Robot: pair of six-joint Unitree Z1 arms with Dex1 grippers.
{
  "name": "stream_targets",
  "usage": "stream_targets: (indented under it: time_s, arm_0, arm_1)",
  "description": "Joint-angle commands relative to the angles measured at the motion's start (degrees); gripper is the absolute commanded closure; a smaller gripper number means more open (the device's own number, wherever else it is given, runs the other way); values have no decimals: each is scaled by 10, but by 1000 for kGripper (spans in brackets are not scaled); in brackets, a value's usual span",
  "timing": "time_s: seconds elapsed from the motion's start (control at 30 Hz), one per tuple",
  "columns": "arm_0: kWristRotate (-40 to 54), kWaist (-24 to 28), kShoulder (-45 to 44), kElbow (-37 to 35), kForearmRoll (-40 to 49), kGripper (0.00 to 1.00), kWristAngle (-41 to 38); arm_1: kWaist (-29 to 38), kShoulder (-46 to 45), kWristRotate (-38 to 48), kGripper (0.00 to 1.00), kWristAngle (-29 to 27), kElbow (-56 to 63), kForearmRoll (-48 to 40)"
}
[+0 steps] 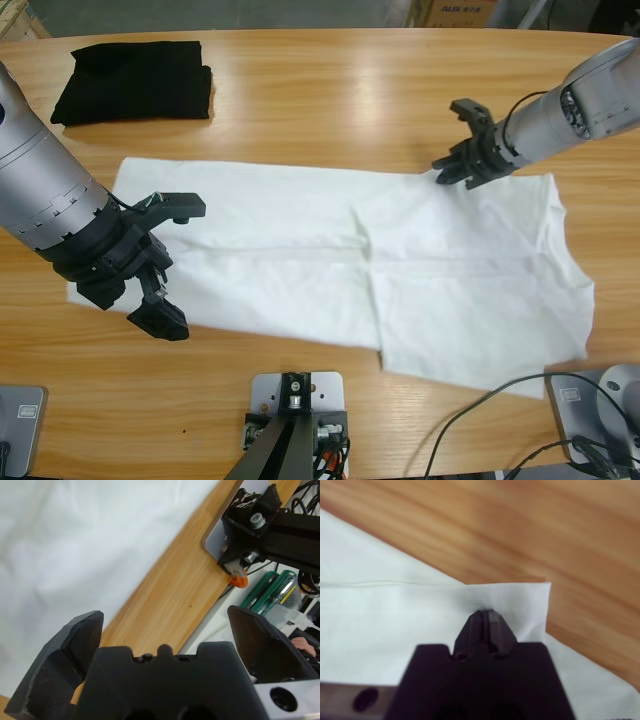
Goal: Fold clothes
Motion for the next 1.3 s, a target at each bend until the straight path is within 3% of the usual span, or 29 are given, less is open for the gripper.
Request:
stream_targets:
  time_s: [0.03,0.07,0.1,0.13,0.17,0.2,0.3,0.37,0.53,0.63,0.8,0.93,1.3]
  arm_0:
    - [-7,-4,3,12,-5,27,6]
    - [-7,-4,4,11,-5,27,6]
    - [-7,-4,6,11,-5,27,6]
    - [-7,-4,8,10,-6,27,6]
    - [-7,-4,10,10,-9,24,5]
    - [-7,-4,11,11,-11,20,4]
    - [-10,-2,13,14,-12,9,23]
    - [-24,27,2,20,-15,12,59]
    - [-51,228,-49,30,-48,1,12]
    - [-102,286,-49,48,-48,0,2]
    - [-144,287,-46,137,-106,2,2]
    - [-175,311,-65,205,-142,105,-14]
    - [-173,311,-23,224,-193,105,-27]
  arm_1:
    - [-29,-56,-57,1000,-86,12,-14]
    - [-29,-75,-71,1000,-86,12,-15]
    - [-29,-94,-82,915,-80,11,-13]
    - [-27,-116,-86,460,-73,11,-4]
    - [-20,-140,-83,106,-62,9,13]
    - [-9,-163,-65,11,-55,6,52]
    - [65,-227,5,0,-49,6,122]
    - [112,-259,44,0,-65,18,127]
    - [128,-300,74,0,-62,40,161]
    - [138,-293,74,0,-58,33,170]
    - [154,-268,87,0,-59,30,166]
    - [155,-268,87,0,-61,31,166]
    - [155,-283,88,4,-65,37,170]
